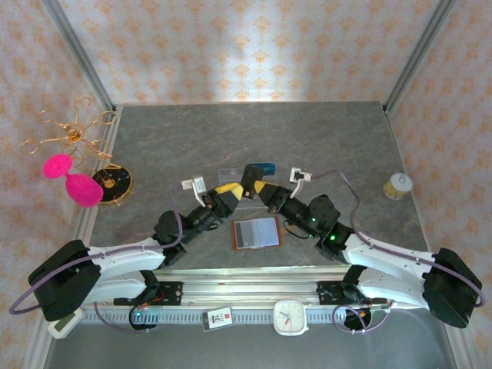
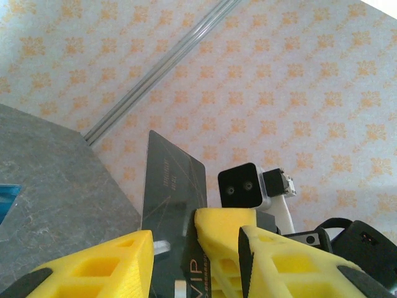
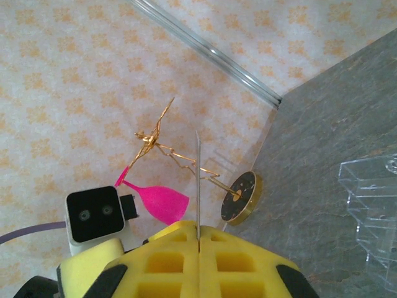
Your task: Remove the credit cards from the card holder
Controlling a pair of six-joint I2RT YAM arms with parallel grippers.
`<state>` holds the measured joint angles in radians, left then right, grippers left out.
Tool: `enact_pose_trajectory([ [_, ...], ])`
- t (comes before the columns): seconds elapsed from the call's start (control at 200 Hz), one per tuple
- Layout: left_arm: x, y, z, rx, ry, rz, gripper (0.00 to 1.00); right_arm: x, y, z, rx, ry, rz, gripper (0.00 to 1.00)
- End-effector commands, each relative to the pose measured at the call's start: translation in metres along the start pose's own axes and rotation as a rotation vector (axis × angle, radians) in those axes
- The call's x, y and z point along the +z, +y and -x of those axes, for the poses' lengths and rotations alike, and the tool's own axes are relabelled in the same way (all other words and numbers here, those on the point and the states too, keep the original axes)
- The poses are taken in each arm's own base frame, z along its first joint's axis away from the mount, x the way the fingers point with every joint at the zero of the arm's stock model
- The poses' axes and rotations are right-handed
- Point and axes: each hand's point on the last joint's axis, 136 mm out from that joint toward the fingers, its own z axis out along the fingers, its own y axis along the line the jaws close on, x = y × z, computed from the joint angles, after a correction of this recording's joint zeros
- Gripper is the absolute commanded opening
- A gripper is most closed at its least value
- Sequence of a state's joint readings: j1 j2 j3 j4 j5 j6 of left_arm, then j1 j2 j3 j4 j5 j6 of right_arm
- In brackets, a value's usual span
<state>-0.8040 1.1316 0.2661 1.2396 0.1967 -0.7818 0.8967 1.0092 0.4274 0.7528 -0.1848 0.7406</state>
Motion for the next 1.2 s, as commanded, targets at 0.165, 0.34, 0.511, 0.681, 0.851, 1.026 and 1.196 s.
enact_pose_trajectory([
  [0.165,-0.01,0.002,0.014,0.022,-0.059,0.033,0.39,-0.006,0.037,0.023,-0.036,-0.095,0.067,0.0],
  [0.34,-0.013,-0.007,0.017,0.018,-0.074,-0.014,0.4,-0.003,0.048,0.022,-0.033,-0.093,0.106,0.0],
  [0.511,-0.013,-0.019,0.019,0.002,-0.08,-0.079,0.38,0.004,0.055,0.02,-0.015,-0.096,0.162,0.0],
  [0.681,-0.014,-0.02,0.02,0.002,-0.088,-0.085,0.36,0.01,0.055,0.02,-0.016,-0.112,0.154,0.0],
  [0.851,-0.014,-0.024,0.023,-0.01,-0.1,-0.106,0.26,0.018,0.044,0.015,0.013,-0.144,0.101,0.0],
  [1.026,-0.015,-0.026,0.026,-0.025,-0.121,-0.121,0.24,0.018,0.033,0.013,0.049,-0.199,0.038,0.0],
  [1.196,-0.015,-0.026,0.026,-0.041,-0.122,-0.127,0.24,0.019,0.028,0.011,0.079,-0.218,0.03,0.0],
])
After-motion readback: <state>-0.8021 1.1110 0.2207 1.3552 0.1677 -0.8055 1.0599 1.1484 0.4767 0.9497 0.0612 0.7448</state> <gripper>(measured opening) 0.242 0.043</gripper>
